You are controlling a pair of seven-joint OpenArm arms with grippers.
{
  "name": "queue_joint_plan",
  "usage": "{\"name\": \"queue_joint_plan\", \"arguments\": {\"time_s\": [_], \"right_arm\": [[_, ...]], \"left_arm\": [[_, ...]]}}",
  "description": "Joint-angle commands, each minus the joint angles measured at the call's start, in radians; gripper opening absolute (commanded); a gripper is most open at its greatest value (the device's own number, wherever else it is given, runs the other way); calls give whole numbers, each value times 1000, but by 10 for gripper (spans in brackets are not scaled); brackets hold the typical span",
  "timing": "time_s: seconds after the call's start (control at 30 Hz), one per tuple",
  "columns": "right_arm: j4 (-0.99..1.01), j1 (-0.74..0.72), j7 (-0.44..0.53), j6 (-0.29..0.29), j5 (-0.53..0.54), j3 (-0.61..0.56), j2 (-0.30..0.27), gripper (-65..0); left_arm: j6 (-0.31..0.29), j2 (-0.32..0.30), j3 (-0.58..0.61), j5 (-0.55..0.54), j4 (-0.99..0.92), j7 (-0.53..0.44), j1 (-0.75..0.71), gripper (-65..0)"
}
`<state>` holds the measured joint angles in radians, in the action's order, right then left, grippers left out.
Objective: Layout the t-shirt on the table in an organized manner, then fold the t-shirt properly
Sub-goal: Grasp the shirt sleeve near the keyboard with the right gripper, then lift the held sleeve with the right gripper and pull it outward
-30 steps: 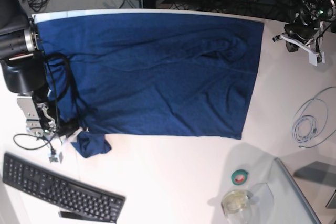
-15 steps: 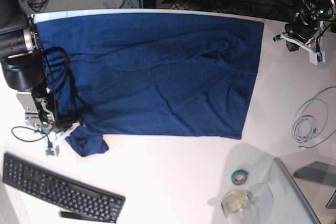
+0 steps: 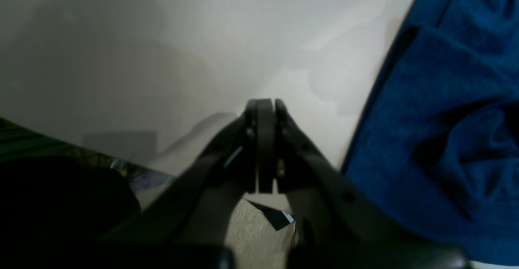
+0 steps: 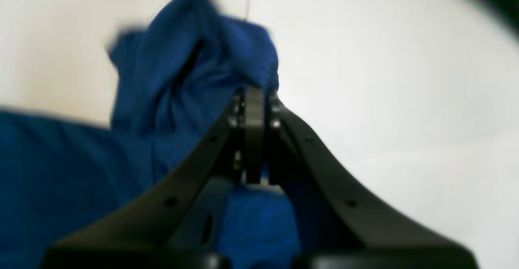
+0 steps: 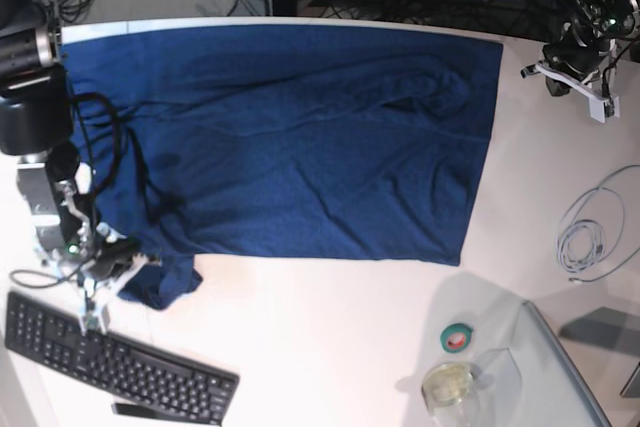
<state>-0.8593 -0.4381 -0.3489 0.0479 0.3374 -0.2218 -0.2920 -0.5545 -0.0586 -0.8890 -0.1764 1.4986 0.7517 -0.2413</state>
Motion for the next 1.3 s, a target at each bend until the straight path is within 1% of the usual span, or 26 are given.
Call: {"name": "queue_joint_plan", "arguments": {"time_s": [0.0, 0.1, 0.23, 0.27, 0.43, 0.5, 0.6, 0.7, 0.8, 0.93, 1.03, 1.17, 1.27], "right_arm": [[-42, -26, -5, -4, 6, 5, -23, -650], [-110, -26, -40, -6, 6, 5, -37, -650], [-220, -26, -100, -7, 6, 8, -80, -650], [-254, -24, -114, -7, 6, 29, -88, -650], [-452, 26, -227, -6, 6, 261, -102, -650], [-539, 37, -273, -6, 6, 350, -103, -650], [-630, 38, -335, -1, 6, 440, -138, -650], [-668, 31, -344, 0, 6, 462, -163, -650], [-682, 14, -342, 2, 6, 451, -198, -650], [-684, -35, -342, 4, 6, 451, -209, -650], [-677, -83, -342, 4, 6, 450, -243, -650], [-674, -135, -342, 4, 4, 450, -249, -650], [-670, -161, -341, 4, 4, 450, -276, -650]], "left_arm": [[-3, -16, -3, -7, 21, -13, 1, -650], [-3, -16, -2, -7, 21, -13, 1, -650], [-3, -16, -2, -7, 21, -13, 3, -650], [-3, -16, -2, -7, 21, -13, 3, -650], [-3, -17, -3, -7, 23, -13, 7, -650], [-3, -28, -2, -7, 23, -13, 9, -650], [-3, -30, -2, -7, 23, -11, 10, -650], [-3, -30, 0, -7, 24, -11, 12, -650], [-3, -30, 0, -5, 24, -11, 13, -650], [-3, -30, 1, -5, 24, -11, 13, -650], [-3, -31, 0, -5, 24, -11, 12, -650], [-3, -31, -5, -5, 24, -11, 3, -650], [-3, -31, -6, -5, 24, -11, 1, -650]]}}
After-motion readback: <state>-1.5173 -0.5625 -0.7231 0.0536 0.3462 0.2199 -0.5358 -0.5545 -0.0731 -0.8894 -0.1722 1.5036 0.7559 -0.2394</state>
